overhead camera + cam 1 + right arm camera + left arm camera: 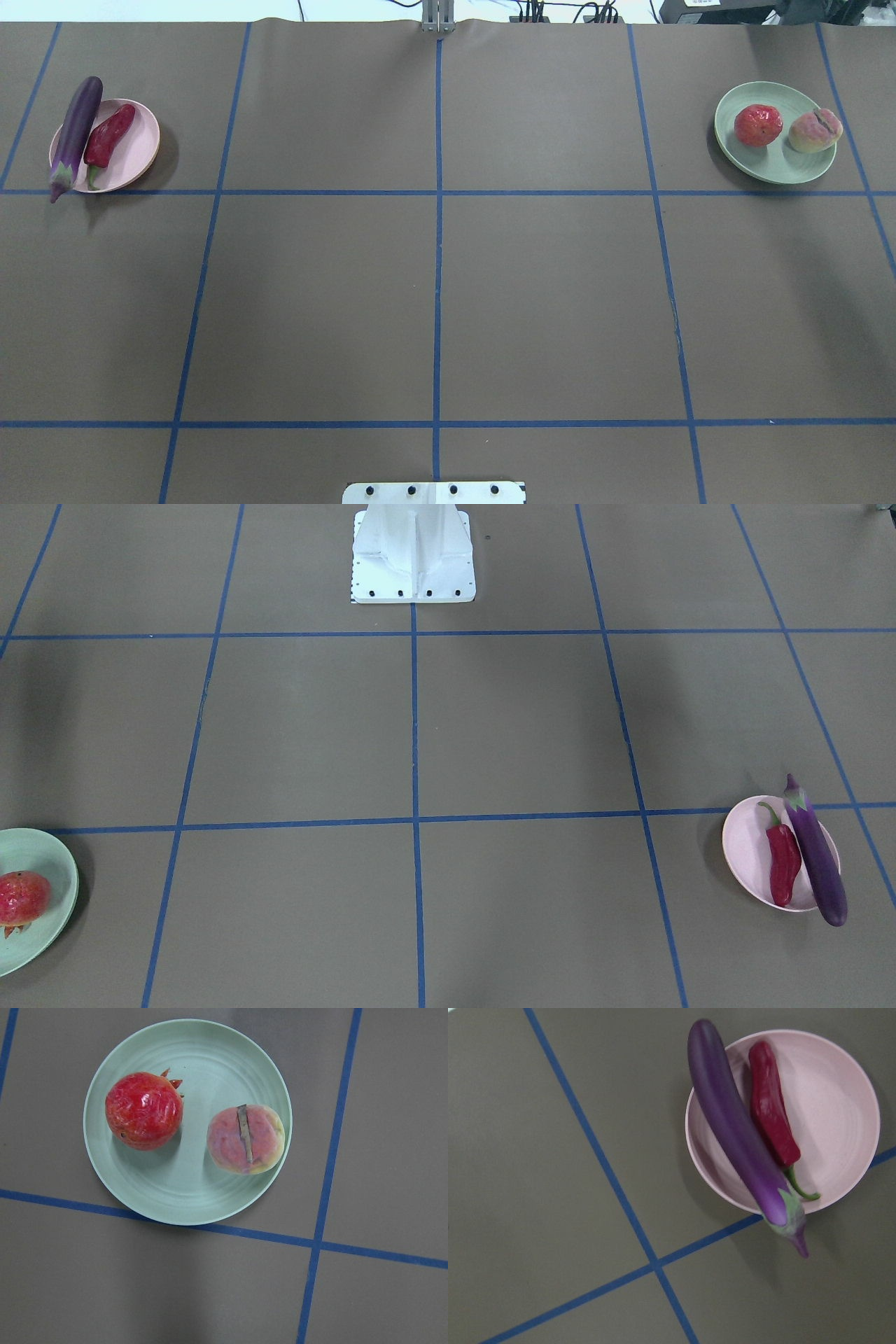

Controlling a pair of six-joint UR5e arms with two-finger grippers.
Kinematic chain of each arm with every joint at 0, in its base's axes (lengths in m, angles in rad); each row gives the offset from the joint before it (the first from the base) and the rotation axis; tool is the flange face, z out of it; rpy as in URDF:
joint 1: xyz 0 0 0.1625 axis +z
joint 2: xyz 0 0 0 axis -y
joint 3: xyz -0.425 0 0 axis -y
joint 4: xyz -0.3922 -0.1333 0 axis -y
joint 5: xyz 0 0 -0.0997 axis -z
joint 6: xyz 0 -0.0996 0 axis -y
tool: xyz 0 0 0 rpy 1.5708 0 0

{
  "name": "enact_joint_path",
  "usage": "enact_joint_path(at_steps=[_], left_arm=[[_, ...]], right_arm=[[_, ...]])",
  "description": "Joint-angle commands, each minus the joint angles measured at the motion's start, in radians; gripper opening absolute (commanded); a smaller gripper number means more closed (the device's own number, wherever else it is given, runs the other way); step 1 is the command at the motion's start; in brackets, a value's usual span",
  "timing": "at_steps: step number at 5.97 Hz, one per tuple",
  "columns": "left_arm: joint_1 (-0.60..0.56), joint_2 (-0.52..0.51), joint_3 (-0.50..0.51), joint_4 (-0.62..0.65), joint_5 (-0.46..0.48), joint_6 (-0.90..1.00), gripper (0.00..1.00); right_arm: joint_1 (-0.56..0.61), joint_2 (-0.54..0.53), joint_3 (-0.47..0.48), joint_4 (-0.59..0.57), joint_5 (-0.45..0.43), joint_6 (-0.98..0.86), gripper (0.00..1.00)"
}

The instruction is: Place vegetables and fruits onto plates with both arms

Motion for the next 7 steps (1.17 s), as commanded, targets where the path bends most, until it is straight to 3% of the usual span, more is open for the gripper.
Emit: enact_joint_path(at_steps=[1, 2, 7], left_arm=[[-0.060, 0.035, 0.021, -0.005, -0.005, -0.001, 1.00], [-0.114, 0.061, 0.016, 0.003, -0.007, -0.006, 1.00], [-0.136, 0.150, -0.146, 0.009, -0.008, -0.214, 1.00]], right_arm=[[0.026, -0.055, 0.005, 0.000, 0.070, -0.008, 1.00], [0.055, -0.063, 0.009, 0.002, 0.124, -0.011, 1.00], [0.071, -0.103, 0.026, 0.002, 0.111, -0.016, 1.00]])
